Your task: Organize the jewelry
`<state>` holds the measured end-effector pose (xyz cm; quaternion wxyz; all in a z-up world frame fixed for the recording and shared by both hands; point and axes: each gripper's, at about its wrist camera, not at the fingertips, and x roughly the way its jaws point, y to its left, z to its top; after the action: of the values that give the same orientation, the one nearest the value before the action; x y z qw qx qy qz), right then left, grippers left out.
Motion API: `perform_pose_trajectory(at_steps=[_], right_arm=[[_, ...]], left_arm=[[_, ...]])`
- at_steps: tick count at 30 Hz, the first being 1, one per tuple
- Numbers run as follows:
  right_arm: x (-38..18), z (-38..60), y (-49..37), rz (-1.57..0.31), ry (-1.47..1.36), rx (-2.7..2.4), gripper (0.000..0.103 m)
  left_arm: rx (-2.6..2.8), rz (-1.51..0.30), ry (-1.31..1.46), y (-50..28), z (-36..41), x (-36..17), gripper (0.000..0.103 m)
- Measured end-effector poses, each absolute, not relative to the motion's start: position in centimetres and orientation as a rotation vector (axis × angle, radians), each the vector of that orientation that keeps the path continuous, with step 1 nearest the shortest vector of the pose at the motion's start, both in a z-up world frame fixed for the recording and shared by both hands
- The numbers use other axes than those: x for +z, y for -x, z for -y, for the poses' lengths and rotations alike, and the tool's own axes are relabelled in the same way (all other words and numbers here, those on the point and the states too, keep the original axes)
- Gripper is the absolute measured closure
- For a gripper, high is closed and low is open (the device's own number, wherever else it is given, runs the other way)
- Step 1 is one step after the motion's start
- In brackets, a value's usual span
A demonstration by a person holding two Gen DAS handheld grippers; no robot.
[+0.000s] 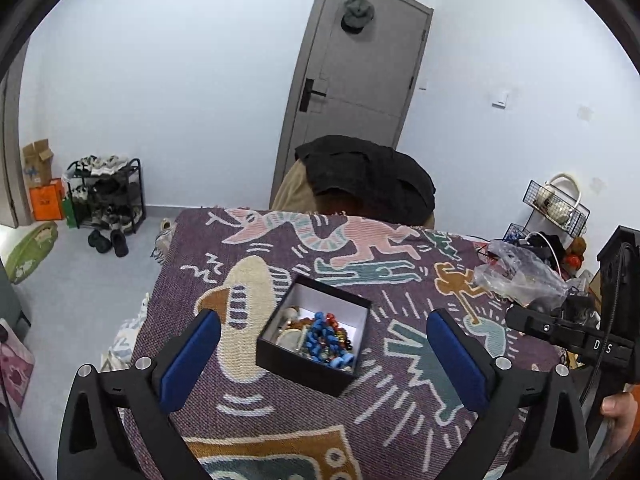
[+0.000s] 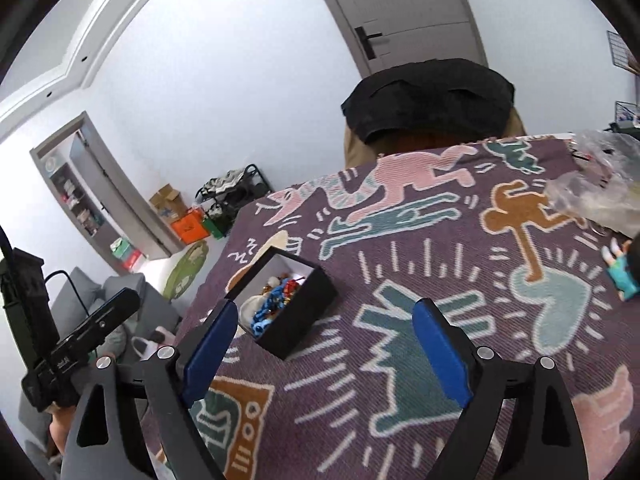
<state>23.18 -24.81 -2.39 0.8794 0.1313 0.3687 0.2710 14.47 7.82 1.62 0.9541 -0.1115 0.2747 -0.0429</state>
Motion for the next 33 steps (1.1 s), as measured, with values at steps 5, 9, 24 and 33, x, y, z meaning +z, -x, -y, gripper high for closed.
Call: perform_pose_trajectory(at_steps=[5,9,24,33], right_arm=[[-2.0,26.7,-22.0,-0.762,-0.263,0.539,0.009],[-1.6,28.0,-20.7,-0.749,-0.255,0.549,0.008],[-1.4,30.1,-15.7,-0.704,-0.145,0.548,0.008],[-1.5,31.9,-13.3,-0.672,-0.137,0.554,0.008]], left_arm=[[-0.088,-0.546,0.211,-13.3,-6.3,2.3,0.0],[-0.088,-0.533,0.196,-12.2,-5.3,2.9,0.0],[-0.08,-0.477,0.142,-6.4,-3.7,4.0,0.0],[-0.061,-0.476,0.152,-3.3,-3.5,3.8,0.0]])
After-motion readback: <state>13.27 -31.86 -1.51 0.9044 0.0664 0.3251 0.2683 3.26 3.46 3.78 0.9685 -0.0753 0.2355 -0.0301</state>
